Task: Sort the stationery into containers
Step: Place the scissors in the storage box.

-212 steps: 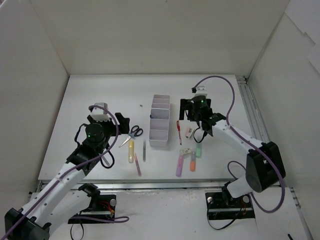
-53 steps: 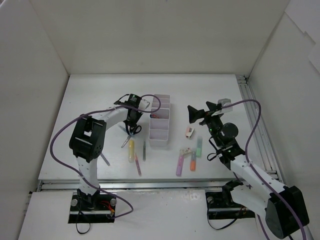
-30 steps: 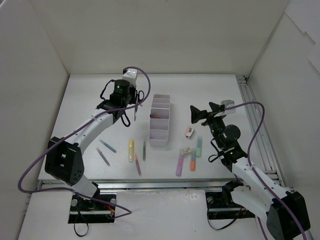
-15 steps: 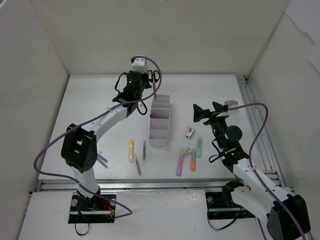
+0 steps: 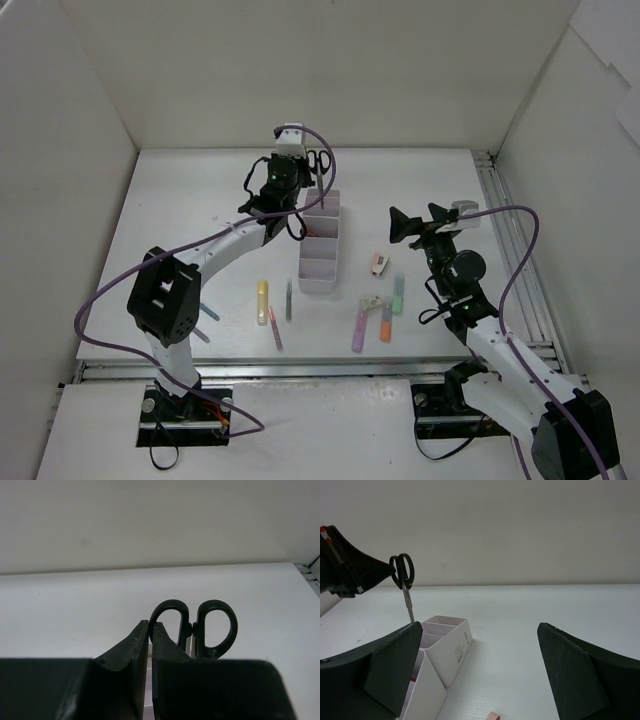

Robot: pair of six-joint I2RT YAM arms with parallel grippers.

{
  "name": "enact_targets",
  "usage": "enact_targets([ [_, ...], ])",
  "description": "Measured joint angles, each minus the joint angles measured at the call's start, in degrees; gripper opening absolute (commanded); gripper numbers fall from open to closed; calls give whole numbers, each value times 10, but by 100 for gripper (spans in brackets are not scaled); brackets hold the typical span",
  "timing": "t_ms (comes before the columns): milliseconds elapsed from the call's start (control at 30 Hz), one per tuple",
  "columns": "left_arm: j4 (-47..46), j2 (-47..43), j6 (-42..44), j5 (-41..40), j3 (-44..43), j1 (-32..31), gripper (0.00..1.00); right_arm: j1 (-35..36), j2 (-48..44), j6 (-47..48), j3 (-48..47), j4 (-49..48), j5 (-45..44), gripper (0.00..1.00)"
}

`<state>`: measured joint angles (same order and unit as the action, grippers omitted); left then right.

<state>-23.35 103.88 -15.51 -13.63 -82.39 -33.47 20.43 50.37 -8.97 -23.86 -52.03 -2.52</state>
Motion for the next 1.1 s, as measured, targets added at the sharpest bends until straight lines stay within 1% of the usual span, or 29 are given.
enact_targets([
  [433,-23,0,-12,-29,73,-18,0,-7,0,0,6,1,0,98],
  [600,-51,-4,-12,-49,115,-33,0,-9,2,0,6,0,0,98],
  [667,-54,-5,-12,-55,131,-41,2,-9,2,0,6,1,0,98],
  [867,-53,-12,-12,-58,141,-51,17,-9,4,0,6,0,0,98],
  [933,-55,-23,-12,-60,148,-54,29,-9,4,-1,6,1,0,98],
  [1000,-56,-37,-12,-64,156,-56,31,-10,4,-1,6,1,1,98],
  [1033,-56,-44,-12,-64,162,-57,36,-10,4,-1,6,1,1,98],
  [1100,-56,-61,-12,-67,173,-59,39,-9,4,-2,6,1,4,98],
])
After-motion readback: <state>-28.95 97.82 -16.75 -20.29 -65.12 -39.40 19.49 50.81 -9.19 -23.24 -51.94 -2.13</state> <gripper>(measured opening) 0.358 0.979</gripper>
